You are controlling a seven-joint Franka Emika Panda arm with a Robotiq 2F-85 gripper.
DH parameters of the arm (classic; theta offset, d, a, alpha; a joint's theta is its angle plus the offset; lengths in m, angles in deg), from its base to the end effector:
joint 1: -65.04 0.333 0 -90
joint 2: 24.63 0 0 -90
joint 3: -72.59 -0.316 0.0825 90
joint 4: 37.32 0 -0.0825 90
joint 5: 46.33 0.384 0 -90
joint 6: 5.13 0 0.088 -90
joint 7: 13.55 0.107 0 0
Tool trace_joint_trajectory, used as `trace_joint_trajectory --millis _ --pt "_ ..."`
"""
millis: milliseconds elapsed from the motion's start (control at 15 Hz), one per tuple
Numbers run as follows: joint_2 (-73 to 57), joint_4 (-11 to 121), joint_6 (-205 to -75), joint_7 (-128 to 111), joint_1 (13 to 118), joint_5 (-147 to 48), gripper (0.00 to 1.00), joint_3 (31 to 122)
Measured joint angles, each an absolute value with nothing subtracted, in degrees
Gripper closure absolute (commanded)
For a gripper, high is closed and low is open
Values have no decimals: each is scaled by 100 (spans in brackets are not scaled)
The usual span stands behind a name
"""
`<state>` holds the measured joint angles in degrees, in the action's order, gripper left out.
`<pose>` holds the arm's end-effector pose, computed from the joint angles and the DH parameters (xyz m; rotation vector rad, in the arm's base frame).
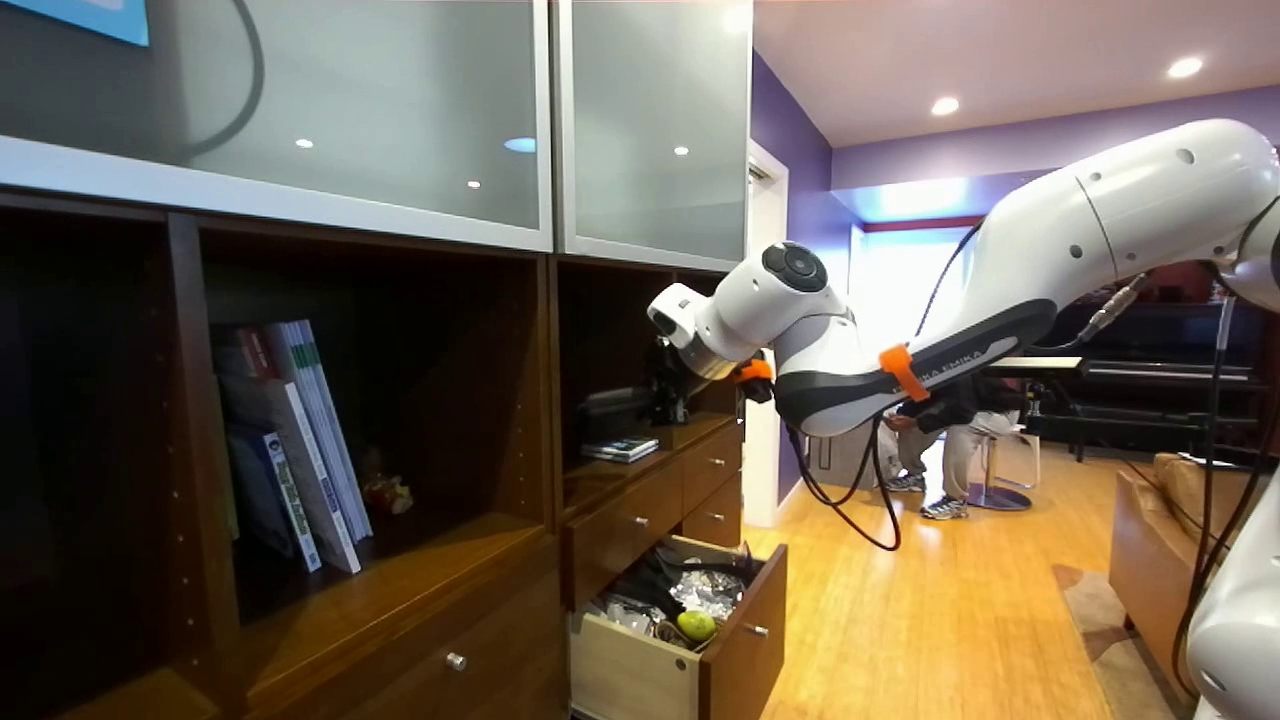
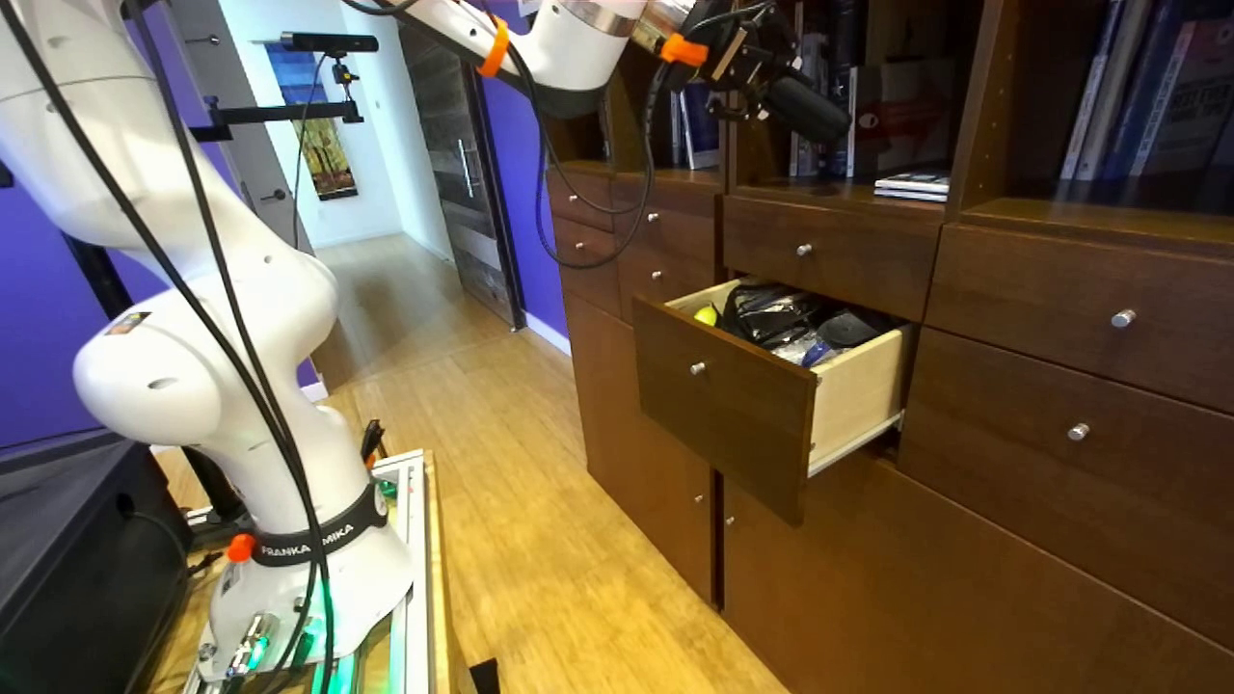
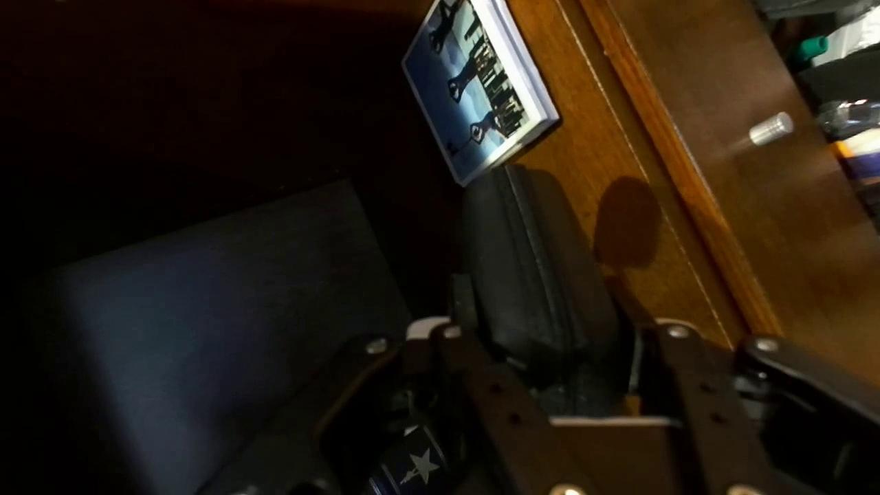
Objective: Remove the black bag from the drawer
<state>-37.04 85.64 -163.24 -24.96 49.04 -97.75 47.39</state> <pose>0.5245 0.1348 0.5651 1.9258 1.1875 0.8596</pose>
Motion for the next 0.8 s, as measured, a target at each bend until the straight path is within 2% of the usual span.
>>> trace_joint_trajectory --millis 267,333,733,800 --pt "-3668 8530 -16312 -2317 4900 -9901 78 4700" --pt "-3666 8529 -16294 -2283 4900 -9913 53 4698" --pt "-3625 8529 -16207 -2241 4902 -9909 53 4683" --pt "-3625 8529 -16207 -2239 4902 -9909 78 4683"
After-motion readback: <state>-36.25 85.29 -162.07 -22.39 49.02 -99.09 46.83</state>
